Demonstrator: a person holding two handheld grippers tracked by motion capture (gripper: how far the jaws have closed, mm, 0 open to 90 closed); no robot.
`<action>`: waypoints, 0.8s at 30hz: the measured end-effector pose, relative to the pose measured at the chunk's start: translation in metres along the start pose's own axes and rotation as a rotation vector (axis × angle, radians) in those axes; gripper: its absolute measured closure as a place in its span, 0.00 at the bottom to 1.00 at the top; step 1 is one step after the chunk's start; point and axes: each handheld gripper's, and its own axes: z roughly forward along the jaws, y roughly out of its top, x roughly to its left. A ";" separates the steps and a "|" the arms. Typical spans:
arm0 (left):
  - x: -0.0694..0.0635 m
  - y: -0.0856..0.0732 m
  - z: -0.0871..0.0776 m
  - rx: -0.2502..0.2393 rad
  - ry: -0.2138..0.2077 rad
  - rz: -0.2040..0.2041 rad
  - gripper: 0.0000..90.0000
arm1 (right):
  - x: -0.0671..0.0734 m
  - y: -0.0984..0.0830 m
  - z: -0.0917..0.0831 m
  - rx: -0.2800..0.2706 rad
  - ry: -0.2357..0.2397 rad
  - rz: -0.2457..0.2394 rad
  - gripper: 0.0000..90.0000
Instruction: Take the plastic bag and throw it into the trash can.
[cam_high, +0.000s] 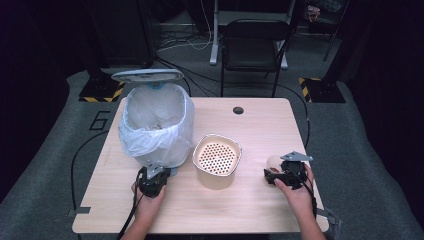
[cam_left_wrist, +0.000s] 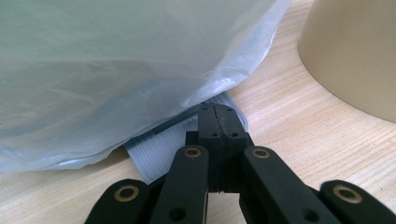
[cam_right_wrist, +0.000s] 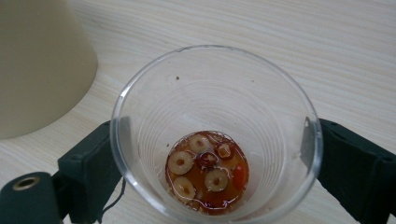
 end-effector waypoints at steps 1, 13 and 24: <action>0.000 0.000 0.000 0.000 0.000 0.000 1.00 | -0.001 0.001 -0.002 0.000 -0.001 -0.007 0.10; 0.000 0.000 0.000 0.000 -0.002 -0.004 1.00 | 0.008 0.021 -0.040 -0.058 0.004 -0.031 0.16; 0.001 0.000 0.000 0.000 -0.004 -0.006 1.00 | 0.042 0.058 -0.036 -0.079 0.100 -0.118 0.31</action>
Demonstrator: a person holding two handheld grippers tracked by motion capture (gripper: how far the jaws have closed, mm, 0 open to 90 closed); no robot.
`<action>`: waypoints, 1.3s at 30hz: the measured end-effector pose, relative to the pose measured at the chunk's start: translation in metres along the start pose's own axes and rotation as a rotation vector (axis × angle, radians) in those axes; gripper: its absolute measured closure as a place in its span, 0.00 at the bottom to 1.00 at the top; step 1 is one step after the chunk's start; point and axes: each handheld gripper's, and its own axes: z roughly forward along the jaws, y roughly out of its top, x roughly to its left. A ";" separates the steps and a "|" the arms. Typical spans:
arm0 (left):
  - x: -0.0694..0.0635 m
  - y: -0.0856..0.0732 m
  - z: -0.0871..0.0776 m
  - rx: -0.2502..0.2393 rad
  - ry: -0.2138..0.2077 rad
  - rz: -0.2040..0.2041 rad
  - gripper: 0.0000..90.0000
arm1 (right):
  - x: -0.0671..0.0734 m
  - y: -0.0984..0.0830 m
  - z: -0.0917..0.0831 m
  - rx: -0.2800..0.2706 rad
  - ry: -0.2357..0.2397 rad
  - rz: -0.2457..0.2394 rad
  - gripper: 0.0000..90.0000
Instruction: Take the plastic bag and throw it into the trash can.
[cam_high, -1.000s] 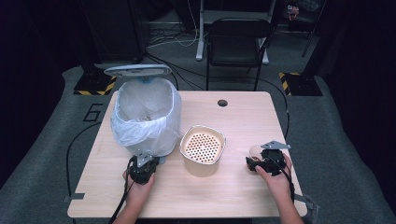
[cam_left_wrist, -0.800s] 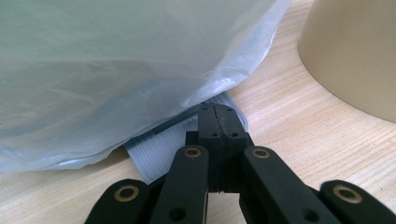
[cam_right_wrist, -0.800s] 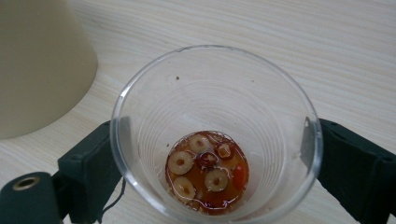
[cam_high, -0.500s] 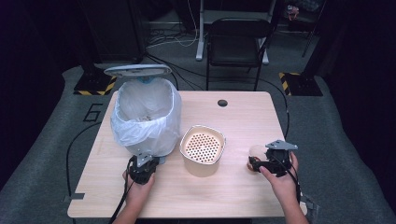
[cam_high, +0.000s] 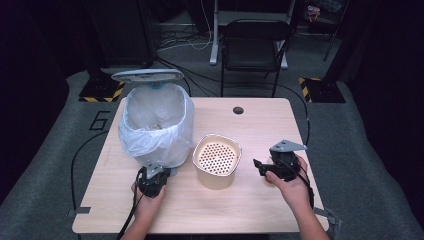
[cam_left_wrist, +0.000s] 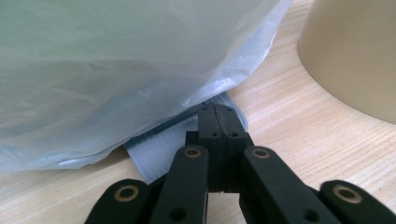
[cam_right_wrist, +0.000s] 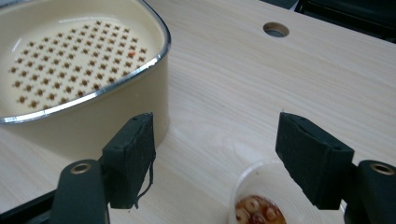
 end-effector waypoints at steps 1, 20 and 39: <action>0.000 0.000 0.000 0.001 -0.001 0.000 1.00 | 0.002 0.003 0.002 -0.003 0.004 0.007 0.32; 0.000 0.000 0.000 -0.001 0.001 0.001 1.00 | 0.029 0.038 0.040 0.038 0.097 -0.009 0.49; 0.000 0.000 0.000 0.001 0.000 0.001 1.00 | 0.030 0.049 0.061 0.074 0.059 0.000 0.84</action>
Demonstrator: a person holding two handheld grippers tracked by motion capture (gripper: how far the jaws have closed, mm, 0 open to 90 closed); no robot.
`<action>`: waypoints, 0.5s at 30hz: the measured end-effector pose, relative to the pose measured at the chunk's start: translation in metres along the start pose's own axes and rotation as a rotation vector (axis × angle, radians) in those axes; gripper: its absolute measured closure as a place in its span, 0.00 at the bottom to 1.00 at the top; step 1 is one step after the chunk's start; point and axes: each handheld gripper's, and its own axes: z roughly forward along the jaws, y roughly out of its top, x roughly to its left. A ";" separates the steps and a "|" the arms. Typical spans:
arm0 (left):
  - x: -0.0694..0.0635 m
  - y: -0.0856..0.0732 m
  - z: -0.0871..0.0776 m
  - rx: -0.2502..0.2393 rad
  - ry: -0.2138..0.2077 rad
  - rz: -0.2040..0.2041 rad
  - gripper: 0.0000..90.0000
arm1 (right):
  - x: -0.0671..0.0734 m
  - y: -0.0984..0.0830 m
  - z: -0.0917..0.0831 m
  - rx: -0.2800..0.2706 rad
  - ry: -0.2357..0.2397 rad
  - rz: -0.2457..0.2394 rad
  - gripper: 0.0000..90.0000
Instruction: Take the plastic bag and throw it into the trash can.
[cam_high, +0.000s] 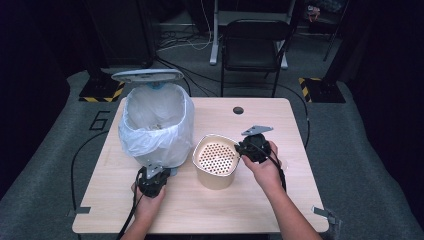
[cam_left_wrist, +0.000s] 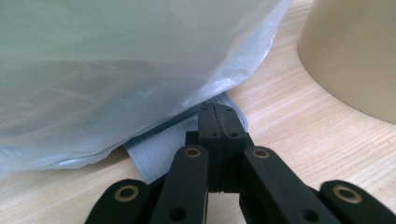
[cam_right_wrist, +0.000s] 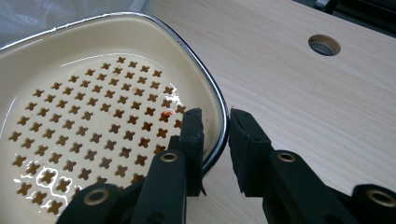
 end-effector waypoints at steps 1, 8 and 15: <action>0.000 0.000 0.000 0.000 -0.001 -0.001 1.00 | 0.000 0.000 0.000 0.001 0.000 0.003 0.84; 0.000 0.000 0.000 0.004 -0.002 -0.002 1.00 | 0.000 0.004 -0.001 0.022 -0.002 -0.043 0.86; 0.000 0.000 0.000 0.004 -0.002 -0.002 1.00 | -0.002 0.000 -0.012 0.031 0.028 -0.090 0.90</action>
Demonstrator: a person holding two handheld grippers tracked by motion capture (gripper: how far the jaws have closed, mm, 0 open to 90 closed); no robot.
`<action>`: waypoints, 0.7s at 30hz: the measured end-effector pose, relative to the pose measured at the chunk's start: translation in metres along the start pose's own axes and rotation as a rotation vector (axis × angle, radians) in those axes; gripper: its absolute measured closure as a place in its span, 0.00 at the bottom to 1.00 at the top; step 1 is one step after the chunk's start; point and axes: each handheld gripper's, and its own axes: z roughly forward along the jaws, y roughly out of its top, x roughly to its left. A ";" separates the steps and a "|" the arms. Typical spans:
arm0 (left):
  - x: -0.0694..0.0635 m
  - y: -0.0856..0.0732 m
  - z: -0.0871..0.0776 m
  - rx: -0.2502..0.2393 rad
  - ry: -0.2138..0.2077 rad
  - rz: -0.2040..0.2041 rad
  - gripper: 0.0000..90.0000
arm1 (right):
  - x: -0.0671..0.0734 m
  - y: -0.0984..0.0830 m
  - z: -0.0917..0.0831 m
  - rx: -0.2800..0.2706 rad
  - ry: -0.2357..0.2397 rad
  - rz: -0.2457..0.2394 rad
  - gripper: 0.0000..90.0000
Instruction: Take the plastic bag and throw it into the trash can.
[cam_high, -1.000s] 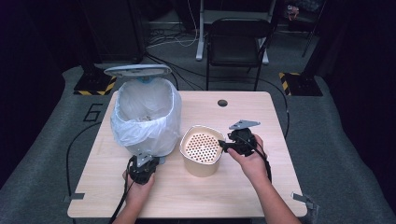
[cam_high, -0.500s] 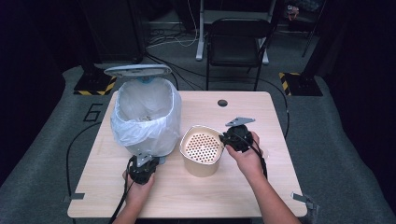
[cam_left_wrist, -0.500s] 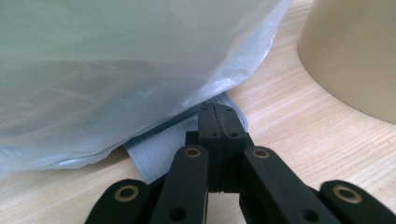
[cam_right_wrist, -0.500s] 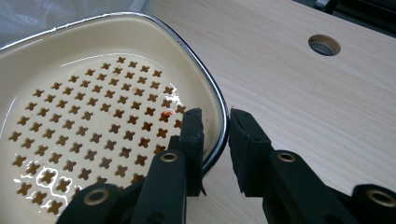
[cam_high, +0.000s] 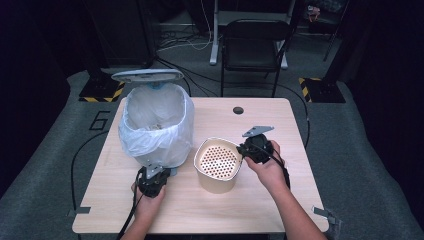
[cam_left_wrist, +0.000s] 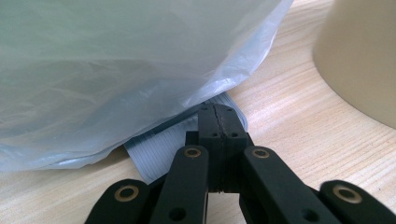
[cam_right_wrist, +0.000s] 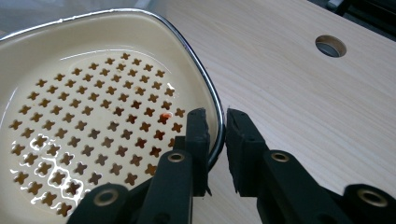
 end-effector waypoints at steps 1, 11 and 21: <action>0.000 0.000 0.000 0.000 0.000 0.000 1.00 | 0.000 -0.001 -0.003 0.001 0.002 -0.008 0.91; 0.000 0.000 0.000 -0.001 0.001 0.000 1.00 | 0.002 -0.007 -0.017 -0.004 0.014 -0.050 0.84; 0.000 0.000 0.001 -0.007 -0.004 -0.008 1.00 | -0.001 -0.007 0.004 0.023 0.039 -0.020 0.86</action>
